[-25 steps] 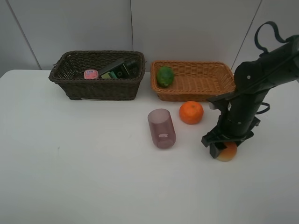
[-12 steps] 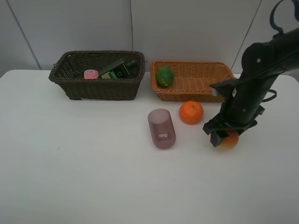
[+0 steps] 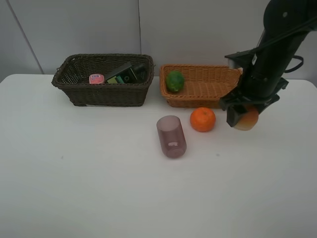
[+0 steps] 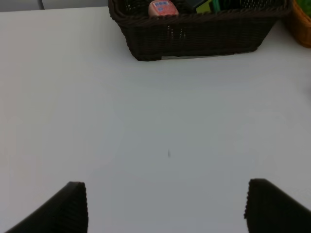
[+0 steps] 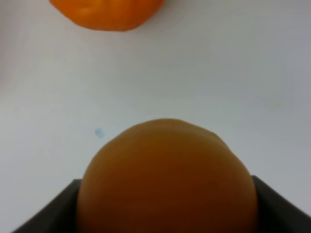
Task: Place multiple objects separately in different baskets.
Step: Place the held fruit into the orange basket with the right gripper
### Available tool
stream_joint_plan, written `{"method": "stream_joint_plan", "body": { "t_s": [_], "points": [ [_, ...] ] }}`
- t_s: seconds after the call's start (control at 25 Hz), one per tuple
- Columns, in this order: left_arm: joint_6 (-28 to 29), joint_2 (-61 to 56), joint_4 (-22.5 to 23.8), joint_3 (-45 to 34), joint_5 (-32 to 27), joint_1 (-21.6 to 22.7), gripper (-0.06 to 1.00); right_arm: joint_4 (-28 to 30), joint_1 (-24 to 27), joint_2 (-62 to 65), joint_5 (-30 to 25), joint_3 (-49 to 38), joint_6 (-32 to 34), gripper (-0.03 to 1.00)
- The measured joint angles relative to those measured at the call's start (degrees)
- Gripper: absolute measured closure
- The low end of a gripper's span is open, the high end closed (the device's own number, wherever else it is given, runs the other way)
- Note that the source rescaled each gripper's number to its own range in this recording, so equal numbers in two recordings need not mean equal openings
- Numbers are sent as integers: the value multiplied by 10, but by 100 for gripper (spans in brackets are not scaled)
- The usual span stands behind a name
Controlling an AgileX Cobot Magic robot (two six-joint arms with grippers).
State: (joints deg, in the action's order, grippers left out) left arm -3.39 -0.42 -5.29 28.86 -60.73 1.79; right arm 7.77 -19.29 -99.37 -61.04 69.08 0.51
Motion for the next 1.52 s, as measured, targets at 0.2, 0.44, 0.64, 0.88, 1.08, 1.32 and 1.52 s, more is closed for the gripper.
{"method": "stream_joint_plan", "body": {
  "t_s": [0.2,0.44,0.64,0.88,1.08,1.32,1.52],
  "points": [
    [0,0,0,0,0,0,19,18,0,0,-24,50,0,97],
    [0,0,0,0,0,0,19,32,0,-6,1,93,13,97],
    [0,0,0,0,0,0,19,33,0,-56,4,170,14,97],
    [0,0,0,0,0,0,19,62,0,-134,-10,270,15,97],
    [0,0,0,0,0,0,19,75,9,-190,-5,336,15,97],
    [0,0,0,0,0,0,19,78,29,-251,48,354,15,97],
    [0,0,0,0,0,0,19,88,33,-275,110,354,15,97]
  ]
}}
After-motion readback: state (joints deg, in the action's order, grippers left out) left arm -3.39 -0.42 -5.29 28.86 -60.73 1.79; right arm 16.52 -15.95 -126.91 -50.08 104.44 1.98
